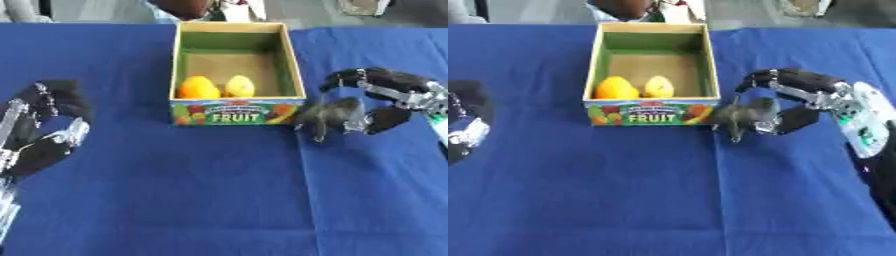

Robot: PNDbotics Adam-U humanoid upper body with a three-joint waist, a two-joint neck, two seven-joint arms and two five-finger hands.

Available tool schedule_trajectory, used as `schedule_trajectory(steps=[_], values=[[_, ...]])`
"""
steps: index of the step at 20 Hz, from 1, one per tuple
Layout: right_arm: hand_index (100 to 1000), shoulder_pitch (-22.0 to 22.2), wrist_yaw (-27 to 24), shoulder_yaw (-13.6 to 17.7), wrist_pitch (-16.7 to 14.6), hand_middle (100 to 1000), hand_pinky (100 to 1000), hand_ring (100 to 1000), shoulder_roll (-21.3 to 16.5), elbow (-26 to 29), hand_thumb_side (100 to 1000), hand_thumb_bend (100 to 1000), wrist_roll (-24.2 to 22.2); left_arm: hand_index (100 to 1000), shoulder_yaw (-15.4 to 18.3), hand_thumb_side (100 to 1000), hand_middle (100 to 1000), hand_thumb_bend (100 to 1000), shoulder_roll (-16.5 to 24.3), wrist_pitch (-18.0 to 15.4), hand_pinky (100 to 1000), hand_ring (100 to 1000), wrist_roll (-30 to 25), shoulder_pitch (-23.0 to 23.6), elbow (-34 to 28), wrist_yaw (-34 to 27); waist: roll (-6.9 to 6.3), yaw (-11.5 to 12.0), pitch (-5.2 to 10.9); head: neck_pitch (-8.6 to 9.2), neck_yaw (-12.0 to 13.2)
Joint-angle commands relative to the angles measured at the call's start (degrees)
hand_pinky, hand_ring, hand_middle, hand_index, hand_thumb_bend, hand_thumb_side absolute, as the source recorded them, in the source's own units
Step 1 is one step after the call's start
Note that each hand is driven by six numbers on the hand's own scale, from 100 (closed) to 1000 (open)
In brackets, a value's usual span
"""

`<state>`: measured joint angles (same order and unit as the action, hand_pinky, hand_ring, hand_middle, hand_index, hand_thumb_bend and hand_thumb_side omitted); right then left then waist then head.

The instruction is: Pick up objects on the table and place them in the box.

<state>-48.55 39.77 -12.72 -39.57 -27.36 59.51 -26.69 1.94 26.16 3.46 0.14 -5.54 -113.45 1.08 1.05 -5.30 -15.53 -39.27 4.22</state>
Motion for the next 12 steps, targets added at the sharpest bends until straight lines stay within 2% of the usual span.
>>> schedule_trajectory(steps=[1, 9, 11, 12], values=[[907, -0.48, 2.7, 0.72, -12.39, 789, 914, 862, -1.98, -0.34, 790, 411, -10.69, 756, 0.54, 265, 621, 267, 0.47, 0.04, 664, 690, 0.04, -0.17, -1.14, 0.35, -0.03, -0.1, 0.89, -0.06, 0.2], [907, 0.24, 8.97, 0.61, -12.39, 792, 911, 812, -2.38, -1.94, 787, 433, -5.18, 756, 0.61, 266, 621, 265, 0.42, 0.07, 664, 691, 0.09, -0.1, -1.14, 0.42, -0.02, -0.21, 0.87, -0.07, 0.33], [902, 0.32, 10.35, 0.51, -12.39, 789, 909, 809, -2.31, -2.28, 746, 423, -3.93, 756, 0.61, 266, 621, 265, 0.38, 0.06, 664, 691, 0.08, -0.1, -1.14, 0.42, -0.04, -0.2, 0.86, -0.09, 0.32], [891, 0.34, 10.93, 0.48, -12.39, 776, 905, 802, -2.28, -2.41, 698, 409, -3.25, 756, 0.61, 267, 621, 265, 0.37, 0.06, 664, 691, 0.08, -0.09, -1.14, 0.43, -0.05, -0.19, 0.86, -0.08, 0.31]])
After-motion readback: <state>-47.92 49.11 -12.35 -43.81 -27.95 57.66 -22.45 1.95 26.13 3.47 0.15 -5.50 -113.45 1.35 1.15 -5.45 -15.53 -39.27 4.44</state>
